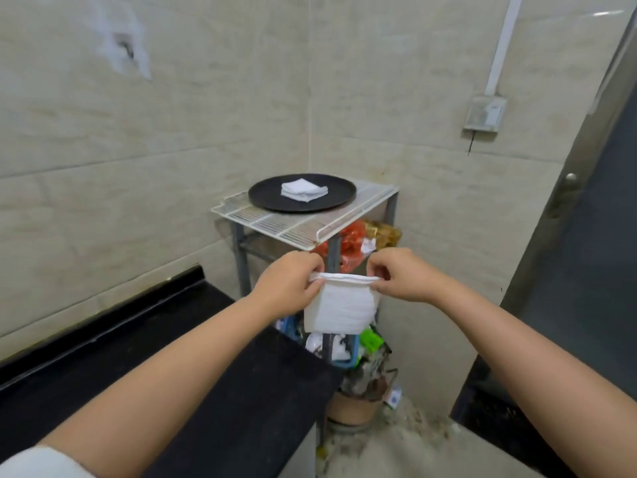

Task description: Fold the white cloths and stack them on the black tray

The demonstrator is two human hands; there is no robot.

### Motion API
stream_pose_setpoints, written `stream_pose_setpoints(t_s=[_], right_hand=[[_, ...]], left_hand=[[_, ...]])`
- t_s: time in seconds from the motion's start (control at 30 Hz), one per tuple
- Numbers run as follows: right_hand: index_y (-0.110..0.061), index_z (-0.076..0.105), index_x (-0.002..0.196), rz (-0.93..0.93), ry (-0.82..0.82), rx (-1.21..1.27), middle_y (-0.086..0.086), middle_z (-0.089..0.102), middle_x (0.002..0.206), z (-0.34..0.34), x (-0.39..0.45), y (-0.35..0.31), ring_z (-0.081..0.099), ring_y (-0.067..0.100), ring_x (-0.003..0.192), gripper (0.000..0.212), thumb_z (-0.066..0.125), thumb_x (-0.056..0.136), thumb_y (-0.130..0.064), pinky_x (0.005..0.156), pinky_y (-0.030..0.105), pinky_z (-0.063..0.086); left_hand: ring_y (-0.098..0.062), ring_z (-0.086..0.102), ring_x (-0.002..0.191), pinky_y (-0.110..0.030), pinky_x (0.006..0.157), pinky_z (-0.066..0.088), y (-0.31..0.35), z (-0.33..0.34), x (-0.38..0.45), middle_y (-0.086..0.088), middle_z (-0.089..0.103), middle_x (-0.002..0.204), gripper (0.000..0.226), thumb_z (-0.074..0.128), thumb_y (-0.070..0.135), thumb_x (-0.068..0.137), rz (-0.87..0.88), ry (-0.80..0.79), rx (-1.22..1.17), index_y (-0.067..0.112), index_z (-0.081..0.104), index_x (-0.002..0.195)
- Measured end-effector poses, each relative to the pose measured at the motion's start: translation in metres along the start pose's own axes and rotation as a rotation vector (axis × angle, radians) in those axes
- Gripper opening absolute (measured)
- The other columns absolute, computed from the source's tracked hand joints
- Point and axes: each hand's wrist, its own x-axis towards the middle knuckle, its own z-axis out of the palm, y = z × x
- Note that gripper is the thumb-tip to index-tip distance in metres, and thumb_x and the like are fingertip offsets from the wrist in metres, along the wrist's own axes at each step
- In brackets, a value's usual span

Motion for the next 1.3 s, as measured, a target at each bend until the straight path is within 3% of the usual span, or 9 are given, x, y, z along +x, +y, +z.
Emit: stream_pose_setpoints(t_s=[0.17, 0.27, 0.4, 0.5, 0.7, 0.83, 1.03, 1.2, 1.3], right_hand=[[-0.024, 0.039, 0.056, -0.005, 0.015, -0.042, -0.009, 0.042, 0.061, -0.038, 0.110, 0.050, 0.042, 0.014, 0.062, 0.033, 0.057, 0.077, -0.006, 0.053, 0.021, 0.031], [-0.012, 0.060, 0.075, -0.054, -0.015, -0.038, -0.003, 0.051, 0.069, -0.060, 0.183, 0.079, 0.045, 0.010, 0.061, 0.007, 0.058, 0.079, -0.007, 0.055, 0.020, 0.034], [-0.015, 0.062, 0.081, -0.091, -0.001, 0.083, 0.002, 0.058, 0.076, -0.082, 0.273, 0.107, 0.048, 0.006, 0.053, 0.011, 0.058, 0.081, -0.005, 0.057, 0.024, 0.041], [-0.007, 0.069, 0.091, -0.089, 0.015, 0.163, 0.008, 0.065, 0.087, -0.083, 0.333, 0.128, 0.050, 0.011, 0.054, 0.014, 0.059, 0.081, -0.005, 0.050, 0.013, 0.040], [-0.005, 0.060, 0.072, -0.044, 0.005, 0.471, 0.010, 0.055, 0.056, -0.061, 0.444, 0.167, 0.053, 0.004, 0.034, 0.017, 0.052, 0.082, 0.006, 0.039, 0.011, 0.046], [-0.007, 0.066, 0.072, -0.171, 0.073, 0.515, 0.013, 0.063, 0.070, -0.037, 0.506, 0.189, 0.059, 0.018, 0.064, 0.015, 0.056, 0.076, 0.003, 0.067, 0.030, 0.051], [-0.001, 0.069, 0.091, -0.405, 0.046, 0.423, 0.014, 0.068, 0.092, 0.008, 0.538, 0.231, 0.056, 0.022, 0.082, 0.015, 0.057, 0.083, -0.004, 0.059, 0.022, 0.028], [0.002, 0.069, 0.088, -0.577, -0.122, 0.277, 0.009, 0.063, 0.092, 0.047, 0.522, 0.264, 0.054, 0.017, 0.084, 0.016, 0.054, 0.083, -0.003, 0.078, 0.025, 0.042], [-0.004, 0.069, 0.093, -0.631, -0.165, 0.262, 0.005, 0.060, 0.098, 0.054, 0.523, 0.270, 0.049, 0.010, 0.083, 0.017, 0.054, 0.085, -0.005, 0.077, 0.018, 0.036]], left_hand=[[-0.024, 0.056, 0.107, -0.034, 0.088, 0.043, -0.043, -0.003, 0.108, -0.005, 0.060, 0.115, 0.029, 0.052, 0.021, 0.090, -0.069, -0.036, 0.002, 0.012, 0.056, 0.117], [-0.025, 0.058, 0.100, -0.034, 0.085, 0.045, -0.078, -0.008, 0.172, -0.005, 0.063, 0.100, 0.022, 0.055, 0.020, 0.089, -0.135, 0.007, -0.010, 0.011, 0.065, 0.106], [-0.025, 0.058, 0.098, -0.032, 0.080, 0.043, -0.120, -0.010, 0.244, -0.008, 0.066, 0.104, 0.020, 0.055, 0.018, 0.089, -0.279, 0.069, -0.024, 0.008, 0.066, 0.103], [-0.027, 0.057, 0.099, -0.030, 0.079, 0.042, -0.146, -0.006, 0.287, -0.012, 0.066, 0.107, 0.019, 0.055, 0.017, 0.089, -0.415, 0.106, -0.018, 0.007, 0.065, 0.102], [-0.030, 0.058, 0.104, -0.031, 0.080, 0.043, -0.185, 0.015, 0.356, -0.015, 0.066, 0.108, 0.020, 0.052, 0.016, 0.090, -0.677, 0.180, 0.023, 0.006, 0.063, 0.105], [-0.032, 0.056, 0.105, -0.033, 0.084, 0.044, -0.204, 0.033, 0.394, -0.017, 0.064, 0.110, 0.021, 0.050, 0.011, 0.091, -0.785, 0.274, 0.071, 0.005, 0.064, 0.105], [-0.033, 0.056, 0.105, -0.037, 0.089, 0.045, -0.205, 0.090, 0.400, -0.014, 0.058, 0.118, 0.027, 0.050, 0.007, 0.090, -0.821, 0.233, 0.165, 0.005, 0.062, 0.114], [-0.025, 0.055, 0.112, -0.032, 0.094, 0.043, -0.184, 0.142, 0.379, -0.006, 0.055, 0.127, 0.031, 0.049, 0.014, 0.092, -0.878, 0.013, 0.217, 0.011, 0.059, 0.122], [-0.023, 0.055, 0.112, -0.030, 0.093, 0.044, -0.174, 0.148, 0.374, -0.004, 0.054, 0.127, 0.031, 0.047, 0.016, 0.094, -0.899, 0.009, 0.244, 0.011, 0.058, 0.123]])
